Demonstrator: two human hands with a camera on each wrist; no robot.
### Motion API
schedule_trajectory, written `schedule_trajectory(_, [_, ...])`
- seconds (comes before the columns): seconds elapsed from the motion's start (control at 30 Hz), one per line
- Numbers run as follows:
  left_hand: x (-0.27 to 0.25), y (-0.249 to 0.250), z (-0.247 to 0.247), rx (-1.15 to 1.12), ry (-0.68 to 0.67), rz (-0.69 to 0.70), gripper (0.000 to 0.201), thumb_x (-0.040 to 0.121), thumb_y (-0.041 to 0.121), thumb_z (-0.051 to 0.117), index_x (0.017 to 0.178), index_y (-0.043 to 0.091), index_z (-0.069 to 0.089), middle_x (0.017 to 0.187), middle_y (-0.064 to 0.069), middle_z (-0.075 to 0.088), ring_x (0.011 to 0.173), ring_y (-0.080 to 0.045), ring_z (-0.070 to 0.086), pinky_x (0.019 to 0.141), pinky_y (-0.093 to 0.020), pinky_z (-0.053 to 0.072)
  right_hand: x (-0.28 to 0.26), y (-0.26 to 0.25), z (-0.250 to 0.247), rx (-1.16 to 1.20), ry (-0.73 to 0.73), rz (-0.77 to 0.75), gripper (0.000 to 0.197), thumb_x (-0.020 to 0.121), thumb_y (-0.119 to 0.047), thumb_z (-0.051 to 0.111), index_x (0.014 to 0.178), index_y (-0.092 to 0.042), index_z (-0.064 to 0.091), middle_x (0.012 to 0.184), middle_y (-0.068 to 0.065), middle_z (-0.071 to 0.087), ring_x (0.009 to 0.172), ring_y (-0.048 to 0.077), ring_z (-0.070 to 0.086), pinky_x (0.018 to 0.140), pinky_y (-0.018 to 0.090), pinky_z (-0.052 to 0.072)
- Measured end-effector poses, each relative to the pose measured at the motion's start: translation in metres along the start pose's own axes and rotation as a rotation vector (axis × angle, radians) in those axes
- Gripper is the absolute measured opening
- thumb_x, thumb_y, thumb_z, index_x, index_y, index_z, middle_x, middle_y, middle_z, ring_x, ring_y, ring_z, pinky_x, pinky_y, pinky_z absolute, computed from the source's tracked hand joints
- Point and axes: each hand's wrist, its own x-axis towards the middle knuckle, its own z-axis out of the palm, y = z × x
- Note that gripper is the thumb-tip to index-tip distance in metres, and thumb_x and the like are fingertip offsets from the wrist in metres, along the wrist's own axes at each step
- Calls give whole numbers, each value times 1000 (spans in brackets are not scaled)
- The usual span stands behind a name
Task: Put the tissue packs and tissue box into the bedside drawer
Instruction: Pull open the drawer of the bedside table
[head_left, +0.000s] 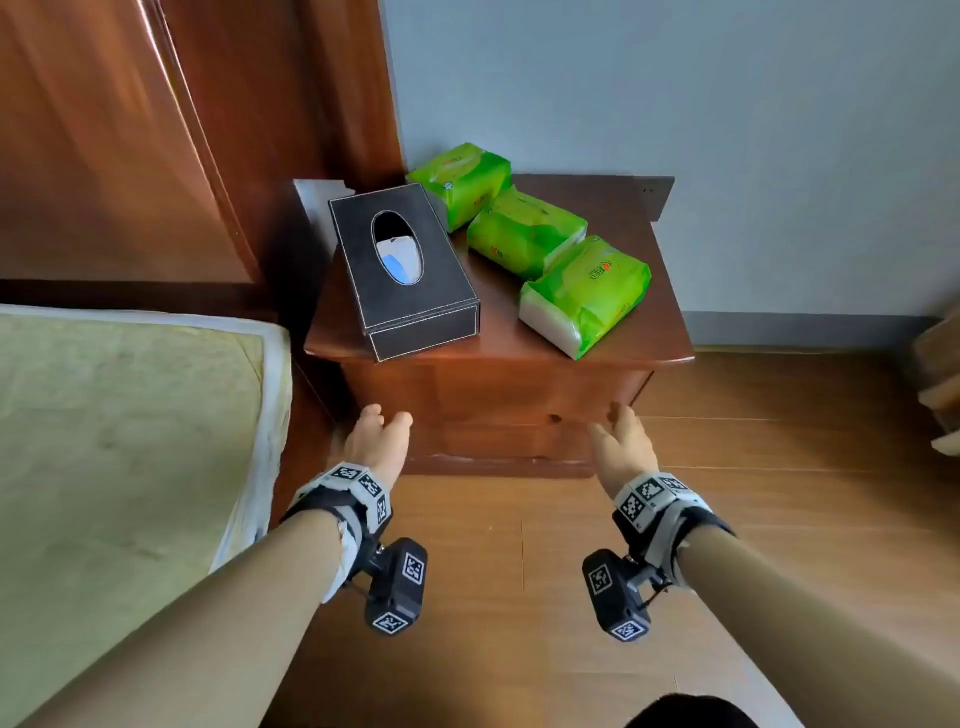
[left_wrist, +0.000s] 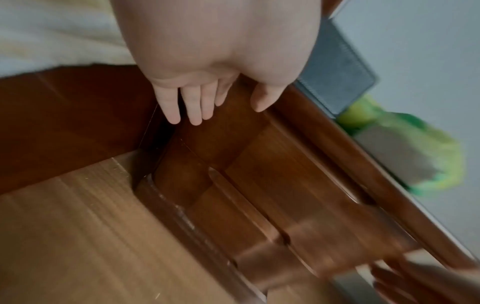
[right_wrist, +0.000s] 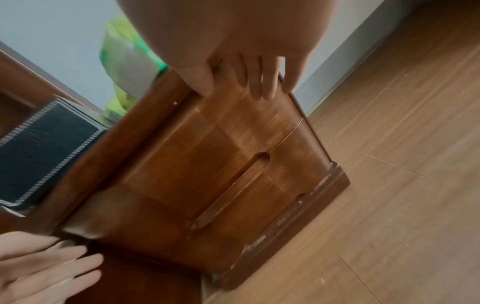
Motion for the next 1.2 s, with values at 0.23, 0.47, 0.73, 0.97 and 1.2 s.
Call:
schedule_trajectory(0.23, [87,-23,34,-292,335,39,64,93,25,56,149,6,32,150,-16,43,134,-39,45,109,-46,33,73,35,33,125,462,-170,72,85,-11,61,146,4,25,147,24,29,130,43,41,108,44,33])
schedule_trajectory(0.47, [112,-40,55,-339,522,93,52,88,14,56,137,2,42,144,-17,43,126,-40,48,103,-42,35,99,61,37,205,547,-280,63,74,-26,55,130,1,42,132,23,43,120,41,47,102,46,39])
schedule_trajectory(0.73, [109,-44,34,-229,421,114,47,88,16,52,133,5,43,136,-18,52,117,-42,53,95,-44,40,96,55,35,298,526,-183,54,77,-22,56,127,-5,46,132,18,49,112,40,56,100,46,43])
schedule_trajectory(0.97, [106,-50,28,-270,361,165,49,88,15,55,136,8,45,134,-14,56,116,-38,54,89,-36,38,77,61,43,309,489,-128,40,83,-19,57,122,-9,52,124,12,57,108,36,58,95,41,43])
schedule_trajectory(1.2, [101,-53,18,-214,385,377,59,90,11,58,145,12,37,145,-7,45,124,-26,54,98,-35,41,90,49,134,307,-142,23,38,66,-24,46,95,-15,69,100,15,72,91,34,69,78,44,60])
